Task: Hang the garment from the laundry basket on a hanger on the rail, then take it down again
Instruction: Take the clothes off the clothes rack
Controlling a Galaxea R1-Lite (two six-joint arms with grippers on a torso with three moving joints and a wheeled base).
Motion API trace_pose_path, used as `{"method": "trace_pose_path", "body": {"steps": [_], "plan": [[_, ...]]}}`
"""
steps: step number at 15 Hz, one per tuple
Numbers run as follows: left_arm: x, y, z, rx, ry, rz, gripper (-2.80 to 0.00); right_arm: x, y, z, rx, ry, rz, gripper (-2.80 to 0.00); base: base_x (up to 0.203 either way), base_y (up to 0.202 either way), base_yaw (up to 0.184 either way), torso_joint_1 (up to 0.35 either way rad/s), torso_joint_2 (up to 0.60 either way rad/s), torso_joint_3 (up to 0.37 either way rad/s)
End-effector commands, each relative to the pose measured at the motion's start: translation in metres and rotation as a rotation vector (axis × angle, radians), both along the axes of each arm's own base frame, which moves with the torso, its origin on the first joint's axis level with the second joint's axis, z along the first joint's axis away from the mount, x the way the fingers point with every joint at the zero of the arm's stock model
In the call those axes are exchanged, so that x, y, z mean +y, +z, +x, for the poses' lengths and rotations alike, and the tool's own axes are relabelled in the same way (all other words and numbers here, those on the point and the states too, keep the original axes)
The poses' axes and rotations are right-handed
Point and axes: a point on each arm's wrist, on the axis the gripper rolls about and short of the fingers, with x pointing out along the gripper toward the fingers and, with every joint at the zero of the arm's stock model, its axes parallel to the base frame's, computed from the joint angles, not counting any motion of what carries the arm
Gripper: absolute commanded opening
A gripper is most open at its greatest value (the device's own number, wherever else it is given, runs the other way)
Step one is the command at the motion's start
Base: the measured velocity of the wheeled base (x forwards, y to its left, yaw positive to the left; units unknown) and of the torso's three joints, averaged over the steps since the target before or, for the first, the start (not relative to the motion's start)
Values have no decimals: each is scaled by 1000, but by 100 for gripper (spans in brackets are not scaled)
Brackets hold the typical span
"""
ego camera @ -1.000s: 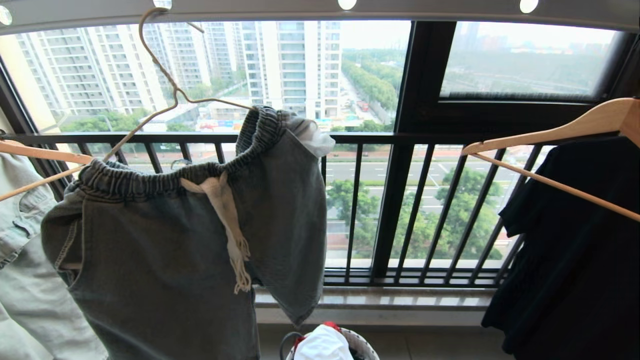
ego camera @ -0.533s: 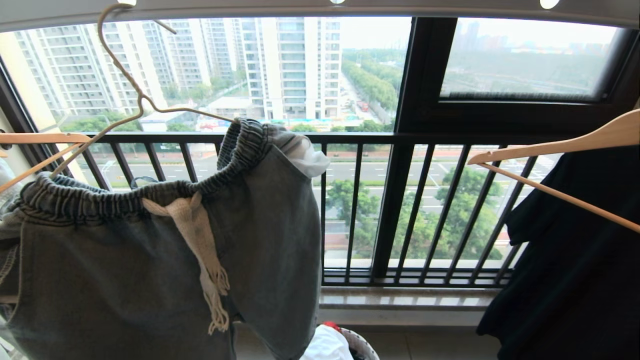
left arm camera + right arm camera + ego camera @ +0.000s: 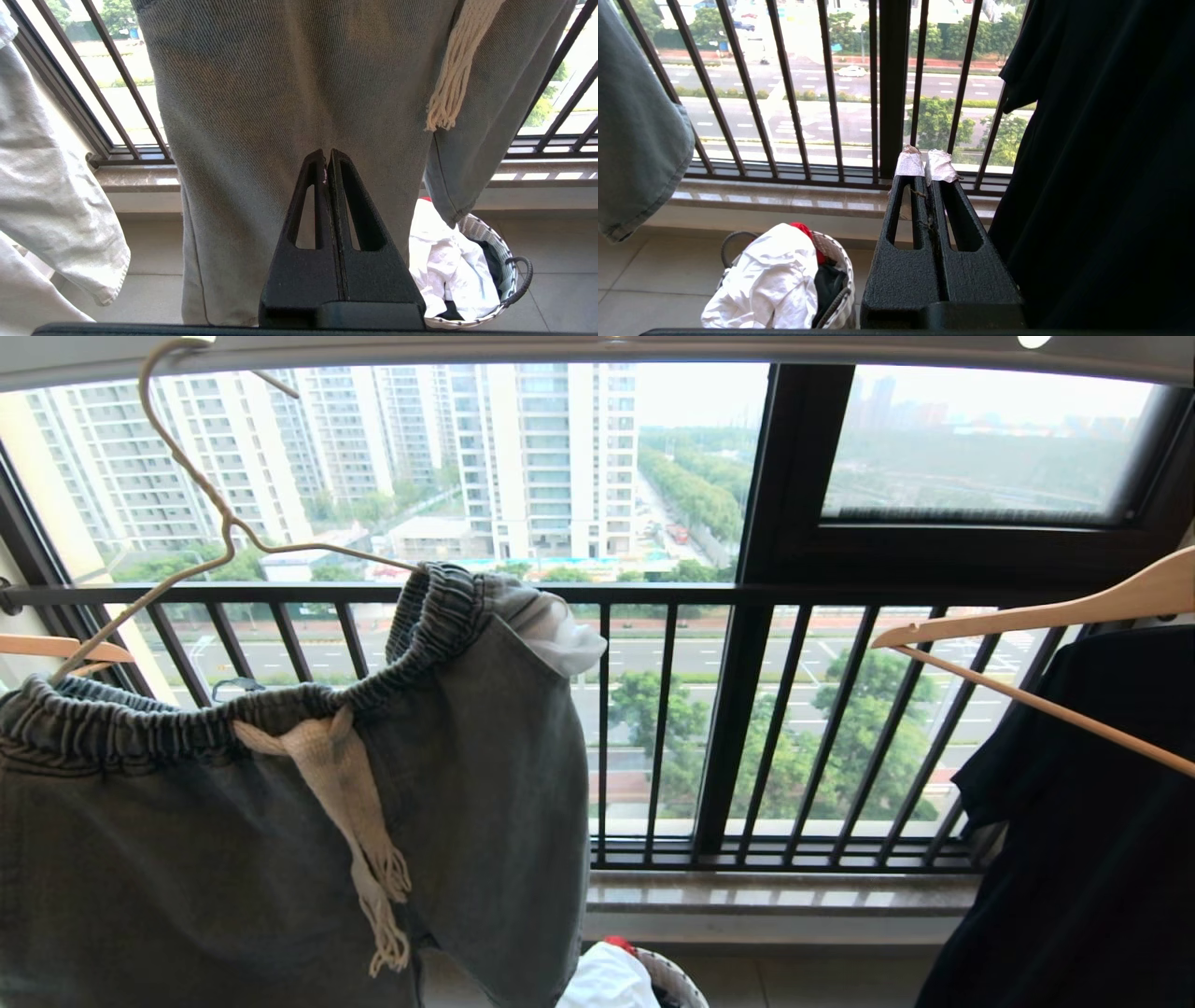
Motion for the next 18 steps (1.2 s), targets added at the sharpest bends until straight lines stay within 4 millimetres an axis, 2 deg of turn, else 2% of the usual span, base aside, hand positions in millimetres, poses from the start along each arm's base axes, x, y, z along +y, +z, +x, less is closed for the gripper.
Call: {"method": "trace_pose_path", "body": {"steps": [1,18], "plan": [[0,0,0,0,1,0,-280,0,0,0,1,1,0,-280,0,0,0,0,0,0],[0,0,0,0,0,0,-280,0,0,0,1,1,0,-280,0,0,0,0,0,0]]}}
